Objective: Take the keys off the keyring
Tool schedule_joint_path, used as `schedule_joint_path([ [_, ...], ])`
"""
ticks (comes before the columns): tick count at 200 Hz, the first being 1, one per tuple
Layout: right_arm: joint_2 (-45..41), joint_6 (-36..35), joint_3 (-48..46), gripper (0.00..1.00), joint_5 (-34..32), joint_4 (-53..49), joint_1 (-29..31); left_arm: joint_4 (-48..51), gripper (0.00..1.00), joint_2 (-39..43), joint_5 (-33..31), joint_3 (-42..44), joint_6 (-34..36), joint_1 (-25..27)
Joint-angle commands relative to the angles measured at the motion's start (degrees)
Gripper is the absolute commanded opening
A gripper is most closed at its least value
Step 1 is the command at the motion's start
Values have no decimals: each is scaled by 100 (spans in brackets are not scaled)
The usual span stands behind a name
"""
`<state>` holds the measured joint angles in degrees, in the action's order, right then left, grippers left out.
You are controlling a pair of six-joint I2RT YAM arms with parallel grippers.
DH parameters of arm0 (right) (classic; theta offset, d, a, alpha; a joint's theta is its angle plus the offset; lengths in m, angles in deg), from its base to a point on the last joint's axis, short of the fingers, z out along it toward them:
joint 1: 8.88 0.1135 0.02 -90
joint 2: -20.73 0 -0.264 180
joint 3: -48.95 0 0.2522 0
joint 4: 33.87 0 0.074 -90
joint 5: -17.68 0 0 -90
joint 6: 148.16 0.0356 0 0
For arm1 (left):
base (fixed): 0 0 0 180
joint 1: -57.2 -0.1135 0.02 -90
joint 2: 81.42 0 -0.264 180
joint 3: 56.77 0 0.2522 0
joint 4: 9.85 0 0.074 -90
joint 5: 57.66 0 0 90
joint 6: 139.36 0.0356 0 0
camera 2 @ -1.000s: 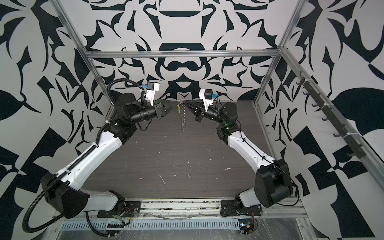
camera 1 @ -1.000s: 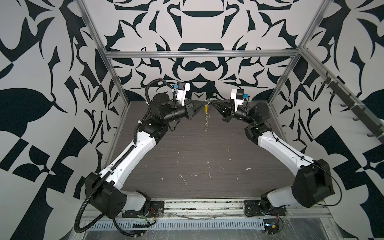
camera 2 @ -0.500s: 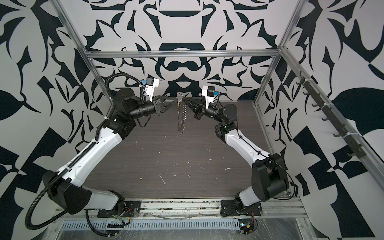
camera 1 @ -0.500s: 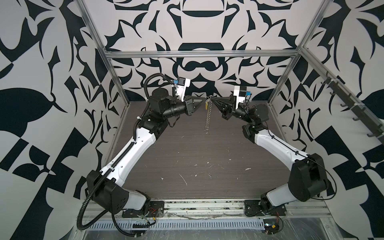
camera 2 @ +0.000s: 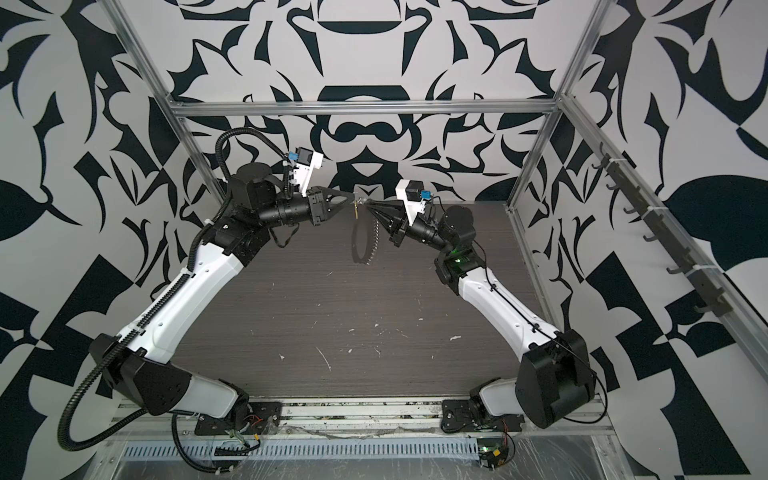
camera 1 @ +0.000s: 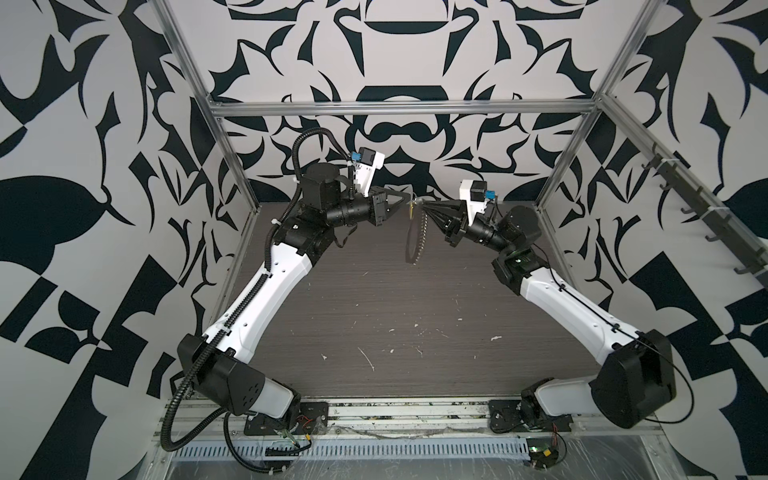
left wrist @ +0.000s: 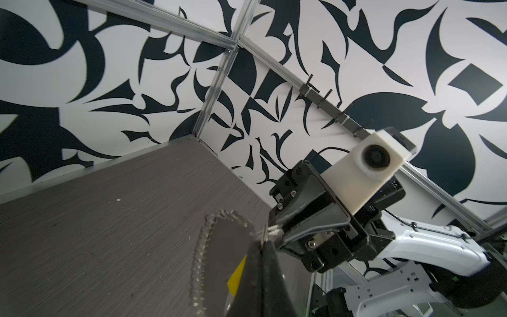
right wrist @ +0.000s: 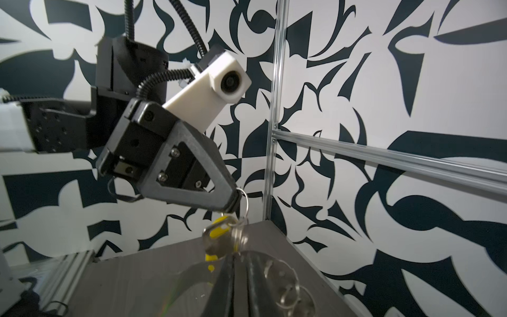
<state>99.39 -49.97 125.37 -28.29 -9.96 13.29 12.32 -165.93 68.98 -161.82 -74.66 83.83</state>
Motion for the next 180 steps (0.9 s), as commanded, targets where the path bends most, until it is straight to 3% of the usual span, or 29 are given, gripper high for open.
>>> schedule_joint_path([
  [1,-214,-336,173,27,-106,-334,-29,-15,0,31,-129,-258,100,-117],
  [28,-285,-453,194,34,-151,-523,-29,65,0,37,-98,-263,154,-123],
  [72,-359,-771,441,31,-73,-1038,42,161,0,58,-125,-237,245,-119],
  [123,-440,-1498,756,33,-942,-1859,607,109,0,61,-219,-181,227,-123],
  [180,-396,-2032,833,36,-1808,-2051,1091,99,0,111,-246,-127,227,-104],
])
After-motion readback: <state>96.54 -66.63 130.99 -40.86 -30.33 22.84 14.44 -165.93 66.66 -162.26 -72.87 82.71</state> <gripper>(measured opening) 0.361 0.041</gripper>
